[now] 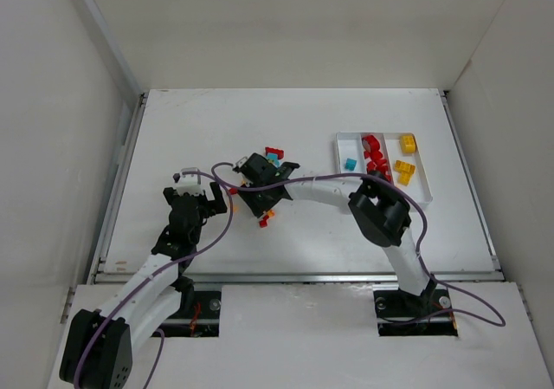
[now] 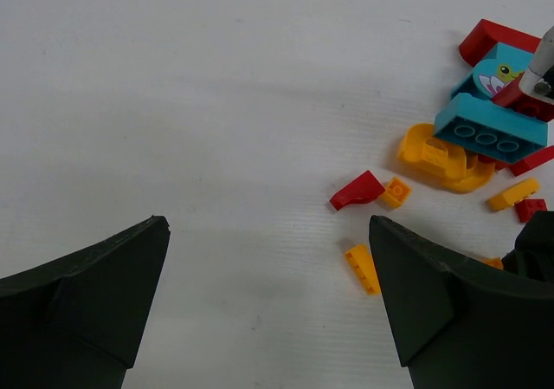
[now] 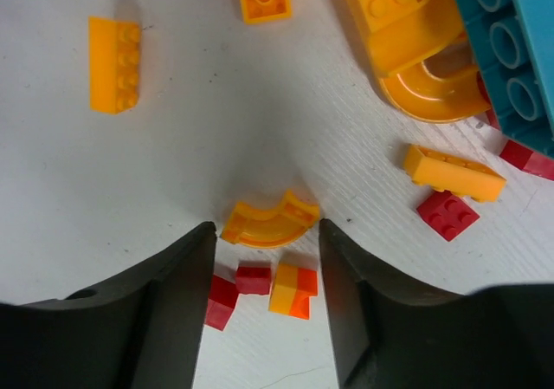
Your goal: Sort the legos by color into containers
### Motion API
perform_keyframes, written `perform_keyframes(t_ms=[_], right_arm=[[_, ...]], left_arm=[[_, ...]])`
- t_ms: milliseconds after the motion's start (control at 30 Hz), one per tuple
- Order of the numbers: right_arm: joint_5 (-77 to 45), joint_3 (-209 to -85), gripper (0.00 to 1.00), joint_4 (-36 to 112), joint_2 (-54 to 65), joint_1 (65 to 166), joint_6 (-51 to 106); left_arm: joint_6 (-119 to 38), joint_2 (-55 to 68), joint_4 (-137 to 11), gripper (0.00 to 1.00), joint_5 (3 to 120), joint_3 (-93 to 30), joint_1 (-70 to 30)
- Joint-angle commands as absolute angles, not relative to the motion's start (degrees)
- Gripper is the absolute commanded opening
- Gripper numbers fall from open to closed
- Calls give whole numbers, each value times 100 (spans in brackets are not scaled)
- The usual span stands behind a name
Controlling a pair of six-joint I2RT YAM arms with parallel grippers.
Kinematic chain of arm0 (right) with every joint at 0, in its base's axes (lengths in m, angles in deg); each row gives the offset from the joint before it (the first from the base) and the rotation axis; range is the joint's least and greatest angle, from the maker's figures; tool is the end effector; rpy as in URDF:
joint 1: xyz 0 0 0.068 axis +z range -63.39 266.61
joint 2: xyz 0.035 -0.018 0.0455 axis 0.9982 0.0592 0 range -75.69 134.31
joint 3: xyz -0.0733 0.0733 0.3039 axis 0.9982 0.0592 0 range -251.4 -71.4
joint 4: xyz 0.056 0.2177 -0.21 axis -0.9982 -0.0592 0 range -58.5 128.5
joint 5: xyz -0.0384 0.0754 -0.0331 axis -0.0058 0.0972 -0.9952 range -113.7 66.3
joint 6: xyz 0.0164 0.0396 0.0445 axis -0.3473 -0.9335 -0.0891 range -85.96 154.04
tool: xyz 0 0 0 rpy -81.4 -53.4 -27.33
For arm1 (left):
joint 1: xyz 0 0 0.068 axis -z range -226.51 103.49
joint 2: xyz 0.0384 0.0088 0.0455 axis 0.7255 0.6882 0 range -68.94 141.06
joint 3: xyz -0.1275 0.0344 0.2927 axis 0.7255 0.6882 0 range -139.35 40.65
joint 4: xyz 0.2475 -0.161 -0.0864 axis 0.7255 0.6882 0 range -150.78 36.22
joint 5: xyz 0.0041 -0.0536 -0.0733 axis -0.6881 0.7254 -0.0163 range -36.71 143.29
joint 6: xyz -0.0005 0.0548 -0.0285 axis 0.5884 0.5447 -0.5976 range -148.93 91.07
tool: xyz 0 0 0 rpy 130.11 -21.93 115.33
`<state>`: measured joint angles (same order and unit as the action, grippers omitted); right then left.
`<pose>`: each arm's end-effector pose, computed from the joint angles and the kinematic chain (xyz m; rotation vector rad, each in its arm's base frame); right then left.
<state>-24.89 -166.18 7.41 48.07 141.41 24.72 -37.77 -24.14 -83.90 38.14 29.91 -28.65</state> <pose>0.3124 0.4411 0.1799 -1.0238 2.4615 0.3548 0.1858 -0.0471 0.1971 -0.0538 1.7553 -0.1068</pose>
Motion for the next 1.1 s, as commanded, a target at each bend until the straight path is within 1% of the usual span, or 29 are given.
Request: perform_keyframes(t_ms=[0, 67, 200, 233, 333, 500, 533, 633, 667, 733, 833, 967, 1033, 1067], right_arm=[[-2528, -16588, 55, 712, 4806, 14171, 2525], [-2528, -16588, 51, 764, 4806, 14171, 2525], [-2599, -16535, 51, 826, 4884, 14171, 2472], [-2599, -16613, 55, 826, 4885, 14171, 2472], [-2547, -16693, 59, 747, 5017, 14171, 2524], [-2546, -16746, 58, 747, 5017, 14171, 2525], [-2546, -16746, 51, 747, 5017, 14171, 2525], [-2546, -16676, 37, 747, 5017, 14171, 2525], [-2546, -16676, 27, 747, 5017, 14171, 2525], [-2546, -16623, 19, 826, 4955, 14171, 2473], [-2598, -16501, 15, 931, 4745, 14171, 2411], [-2599, -16500, 17, 1037, 4568, 14171, 2358], [-2529, -16561, 38, 1037, 4568, 14171, 2410], [-2459, -16561, 46, 1090, 4568, 14171, 2411]], left_arm=[[-3728, -2517, -8618, 100, 3888, 2861, -2885], [-3728, -2517, -8618, 100, 3888, 2861, -2885], [-3728, -2517, -8618, 100, 3888, 2861, -2885], [-3728, -2465, -8618, 100, 3888, 2861, -2885], [-3728, -2464, -8618, 100, 3888, 2861, -2885], [-3728, -2517, -8618, 100, 3888, 2861, -2885], [-3728, -2517, -8618, 100, 3888, 2861, -2885], [-3728, -2517, -8618, 100, 3888, 2861, -2885], [-3728, -2517, -8618, 100, 3888, 2861, -2885], [-3728, -2569, -8618, 100, 3888, 2913, -2885], [-3728, -2570, -8618, 100, 3888, 2914, -2885], [-3728, -2570, -8618, 100, 3888, 2914, -2885], [-3728, -2517, -8618, 100, 3940, 2914, -2885], [-3676, -2517, -8618, 100, 3941, 2914, -2885]])
